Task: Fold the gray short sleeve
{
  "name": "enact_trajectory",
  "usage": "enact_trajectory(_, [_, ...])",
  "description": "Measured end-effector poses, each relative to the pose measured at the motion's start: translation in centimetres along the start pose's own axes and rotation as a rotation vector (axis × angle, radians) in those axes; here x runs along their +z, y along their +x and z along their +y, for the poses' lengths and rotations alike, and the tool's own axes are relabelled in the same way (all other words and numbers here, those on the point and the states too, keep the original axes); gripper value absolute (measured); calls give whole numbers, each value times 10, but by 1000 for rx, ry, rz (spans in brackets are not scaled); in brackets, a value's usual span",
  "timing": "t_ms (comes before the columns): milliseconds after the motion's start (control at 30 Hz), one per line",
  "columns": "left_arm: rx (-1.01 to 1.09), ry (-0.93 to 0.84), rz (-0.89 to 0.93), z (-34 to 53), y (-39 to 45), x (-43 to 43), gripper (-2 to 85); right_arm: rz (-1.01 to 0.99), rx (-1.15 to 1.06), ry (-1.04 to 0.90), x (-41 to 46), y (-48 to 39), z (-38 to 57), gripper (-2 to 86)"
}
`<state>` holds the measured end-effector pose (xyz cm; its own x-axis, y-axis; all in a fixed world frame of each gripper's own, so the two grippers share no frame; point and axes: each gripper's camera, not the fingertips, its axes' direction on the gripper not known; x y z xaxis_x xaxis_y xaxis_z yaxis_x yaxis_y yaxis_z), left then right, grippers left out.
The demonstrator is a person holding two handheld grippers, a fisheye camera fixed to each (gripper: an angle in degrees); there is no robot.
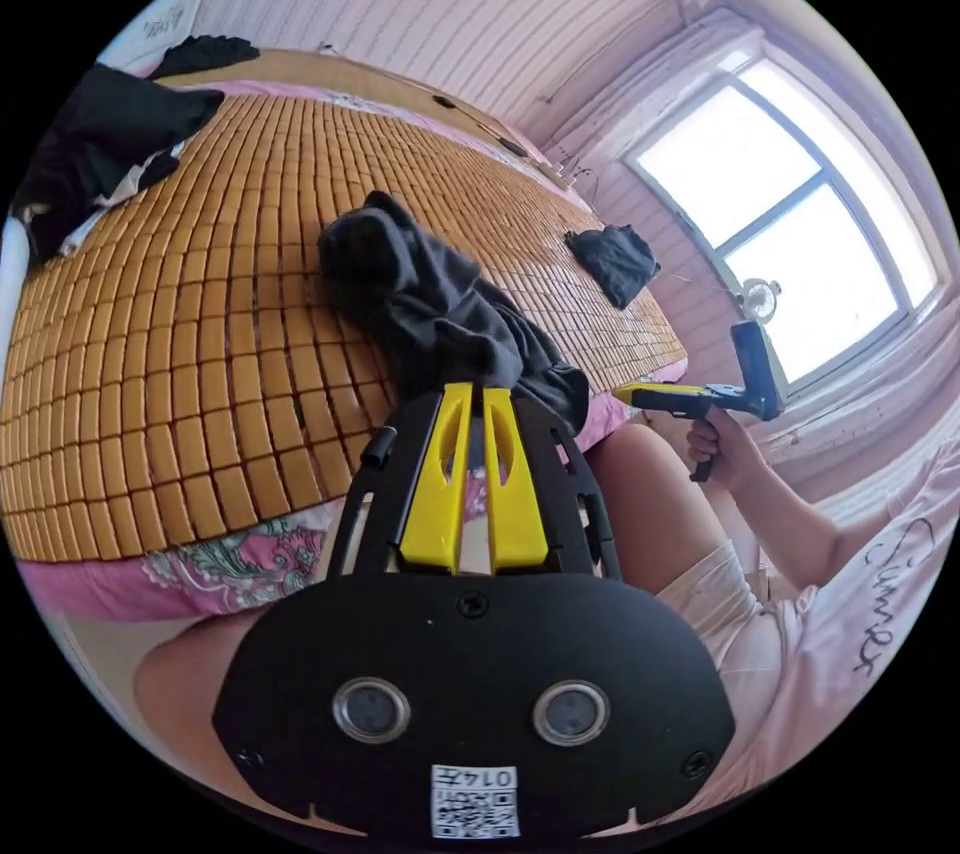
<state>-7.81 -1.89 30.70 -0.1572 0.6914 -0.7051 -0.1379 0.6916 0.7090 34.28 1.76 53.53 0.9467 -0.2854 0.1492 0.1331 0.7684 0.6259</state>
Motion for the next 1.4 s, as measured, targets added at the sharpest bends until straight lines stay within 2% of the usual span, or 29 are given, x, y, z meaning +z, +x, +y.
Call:
enact_trajectory(167, [7, 13, -64, 4, 1, -16, -8, 98, -189, 36, 12, -43, -43, 111])
enact_trajectory(333, [7, 40, -88, -10, 5, -32, -9, 127, -295, -29, 50, -78, -79, 101])
enact_trajectory(400, [23, 64, -106, -20, 7, -39, -9, 210, -274, -112, 70, -73, -87, 56])
enact_trajectory(467, [66, 90, -143, -37, 11, -49, -9, 127, -254, -70, 52, -58, -88, 23])
enact_trajectory(600, [96, 142, -184, -63, 15, -62, -9, 84, -181, 45, -2, -22, -72, 10])
enact_trajectory(733, [153, 234, -152, -123, 33, -70, -9, 68, -47, 155, -57, 26, -44, 8])
enact_trajectory(900, [281, 308, -244, -215, 84, -58, -3, 178, 138, 115, -66, 66, -17, 10])
enact_trajectory(933, [245, 286, -298, -230, 86, -47, 1, 212, 173, 83, -61, 73, -11, 11])
enact_trajectory(1033, [116, 141, -313, -241, 73, -26, 27, 265, 229, 14, -51, 87, 5, 13])
enact_trajectory(1100, [146, 117, -281, -221, 73, -28, 43, 273, 243, 18, -52, 92, 16, 17])
enact_trajectory(1233, [196, -31, -256, -135, 70, -38, 53, 238, 264, 59, -59, 106, 38, 77])
enact_trajectory(1333, [117, -173, -250, -69, 67, -41, 45, 176, 285, 76, -58, 115, 46, 116])
enact_trajectory(1400, [80, -207, -257, -39, 73, -42, 47, 131, 291, 73, -57, 118, 47, 127])
